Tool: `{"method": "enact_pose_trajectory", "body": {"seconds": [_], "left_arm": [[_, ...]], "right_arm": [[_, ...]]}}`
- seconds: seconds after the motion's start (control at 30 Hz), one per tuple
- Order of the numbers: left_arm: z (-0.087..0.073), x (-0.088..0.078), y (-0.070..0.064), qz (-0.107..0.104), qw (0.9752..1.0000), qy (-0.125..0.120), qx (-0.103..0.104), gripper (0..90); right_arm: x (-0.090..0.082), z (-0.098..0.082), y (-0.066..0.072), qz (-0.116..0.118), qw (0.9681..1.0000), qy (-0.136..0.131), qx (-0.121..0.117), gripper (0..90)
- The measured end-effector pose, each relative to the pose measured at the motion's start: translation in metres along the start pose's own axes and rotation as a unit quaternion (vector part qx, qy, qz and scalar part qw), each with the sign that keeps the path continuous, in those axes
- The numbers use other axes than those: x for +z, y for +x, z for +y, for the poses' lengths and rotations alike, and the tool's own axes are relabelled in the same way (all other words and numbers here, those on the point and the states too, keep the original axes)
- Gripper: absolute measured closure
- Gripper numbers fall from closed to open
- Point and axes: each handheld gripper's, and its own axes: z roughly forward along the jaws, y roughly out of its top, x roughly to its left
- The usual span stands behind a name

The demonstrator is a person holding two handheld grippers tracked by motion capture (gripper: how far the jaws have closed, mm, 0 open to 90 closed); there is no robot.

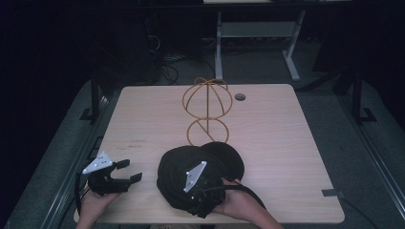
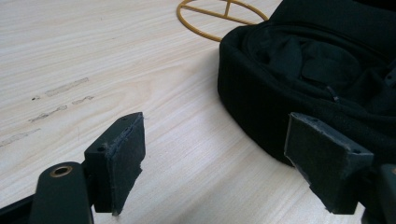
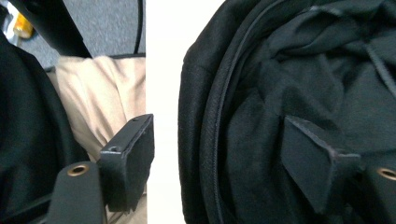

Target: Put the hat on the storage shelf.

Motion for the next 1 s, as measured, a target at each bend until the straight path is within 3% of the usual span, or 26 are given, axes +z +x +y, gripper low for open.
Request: {"method": "enact_pose_trajectory", "body": {"seconds": [0.23,0.33,0.53,0.8,1.0], "left_arm": [[0.0,0.001,-0.001,-0.001,1.0,0.003,-0.003,19.8],[0.0,0.001,-0.001,-0.002,1.0,0.002,-0.004,19.8],[0.0,0.0,-0.001,-0.001,1.0,0.002,-0.003,19.9],[0.0,0.002,-0.002,-0.004,1.0,0.004,0.0,20.1],[0.001,0.002,-0.002,-0.009,1.0,0.005,0.001,20.5]], "right_arm": [[0.006,0.003,0.001,-0.015,0.9997,0.02,-0.004,36.6],[0.013,0.004,0.002,-0.019,0.9988,0.045,-0.006,40.9],[0.024,0.007,0.002,-0.018,0.9975,0.069,-0.001,55.3],[0.021,0.007,0.002,-0.013,0.998,0.061,-0.007,70.5],[0.004,0.008,0.004,-0.028,0.9993,0.023,-0.006,73.8]]}}
